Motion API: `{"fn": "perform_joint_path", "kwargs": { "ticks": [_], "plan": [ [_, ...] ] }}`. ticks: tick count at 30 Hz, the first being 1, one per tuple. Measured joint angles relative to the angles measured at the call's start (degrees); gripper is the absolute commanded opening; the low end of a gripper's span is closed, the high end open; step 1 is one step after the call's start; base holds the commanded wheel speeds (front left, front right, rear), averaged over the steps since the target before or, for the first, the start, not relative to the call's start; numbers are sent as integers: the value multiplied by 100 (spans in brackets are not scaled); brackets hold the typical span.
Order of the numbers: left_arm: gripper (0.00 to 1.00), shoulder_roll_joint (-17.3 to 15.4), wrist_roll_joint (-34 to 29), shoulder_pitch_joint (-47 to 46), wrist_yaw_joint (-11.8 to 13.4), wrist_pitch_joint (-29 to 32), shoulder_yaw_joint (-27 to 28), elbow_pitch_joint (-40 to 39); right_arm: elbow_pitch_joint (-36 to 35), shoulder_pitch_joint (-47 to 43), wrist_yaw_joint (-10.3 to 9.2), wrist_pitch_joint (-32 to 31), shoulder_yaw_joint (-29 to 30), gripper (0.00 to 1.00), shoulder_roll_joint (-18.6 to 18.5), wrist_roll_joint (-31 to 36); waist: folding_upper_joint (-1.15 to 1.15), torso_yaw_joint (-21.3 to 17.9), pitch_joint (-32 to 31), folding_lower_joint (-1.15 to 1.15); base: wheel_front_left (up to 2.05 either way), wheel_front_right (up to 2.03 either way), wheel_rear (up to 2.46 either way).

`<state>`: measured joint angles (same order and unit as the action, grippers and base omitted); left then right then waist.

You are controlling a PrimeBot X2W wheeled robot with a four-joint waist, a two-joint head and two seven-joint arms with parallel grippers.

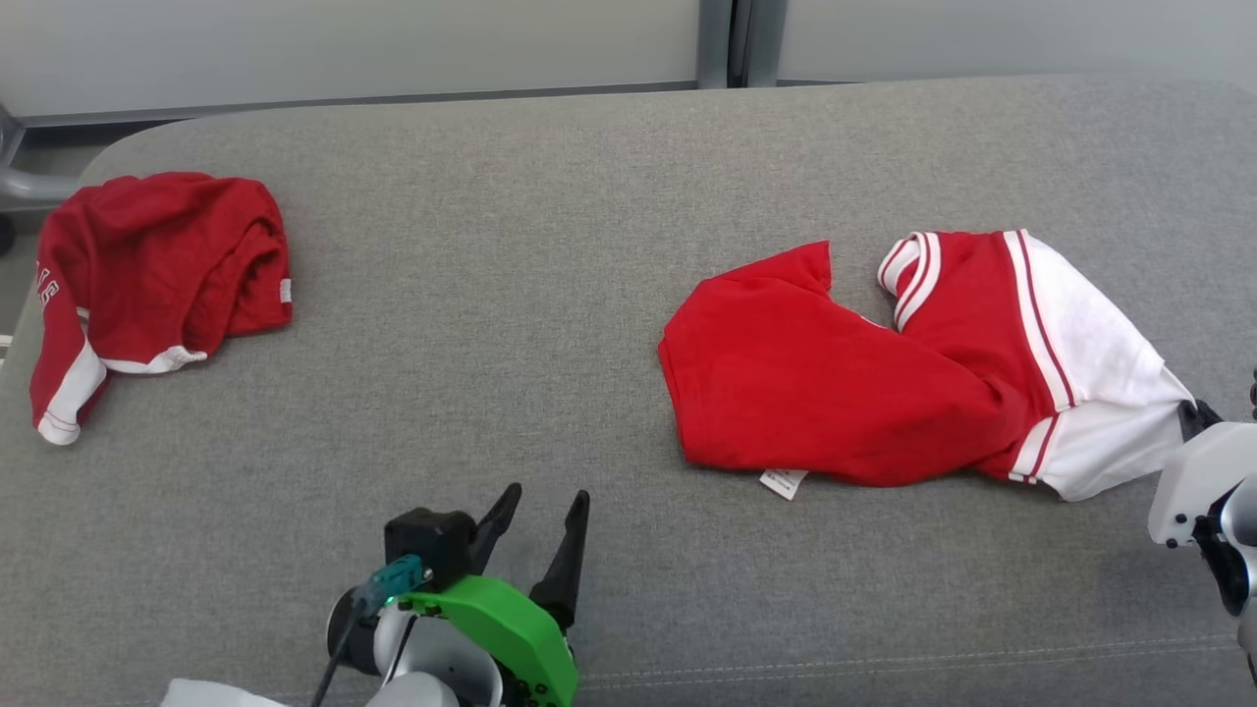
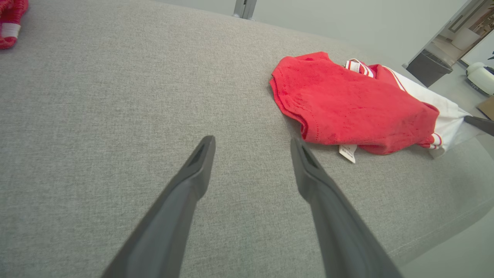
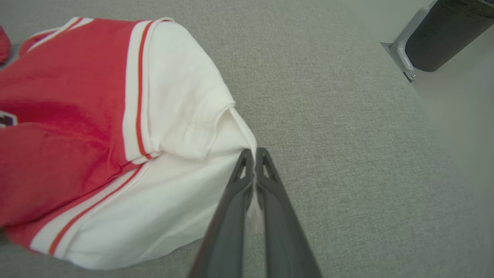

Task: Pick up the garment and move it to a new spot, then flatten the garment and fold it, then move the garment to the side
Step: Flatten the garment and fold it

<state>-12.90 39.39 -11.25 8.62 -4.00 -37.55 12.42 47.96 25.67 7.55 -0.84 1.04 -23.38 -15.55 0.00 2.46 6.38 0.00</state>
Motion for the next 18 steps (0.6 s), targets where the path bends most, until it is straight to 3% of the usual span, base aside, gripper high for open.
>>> {"fn": "perform_joint_path", "kwargs": {
  "ticks": [11, 18],
  "plan": [
    [100, 488, -197, -691, -587, 247, -648, 1174, -478, -76, -1, 422, -64, 100, 80, 32, 0, -396, -15, 0, 0, 0, 0],
    [100, 660, -366, -1251, -725, 1, -711, 2263, -1333, -247, -1, 498, -270, 100, 218, -98, 0, -866, 51, 0, 0, 0, 0]
  ]
}}
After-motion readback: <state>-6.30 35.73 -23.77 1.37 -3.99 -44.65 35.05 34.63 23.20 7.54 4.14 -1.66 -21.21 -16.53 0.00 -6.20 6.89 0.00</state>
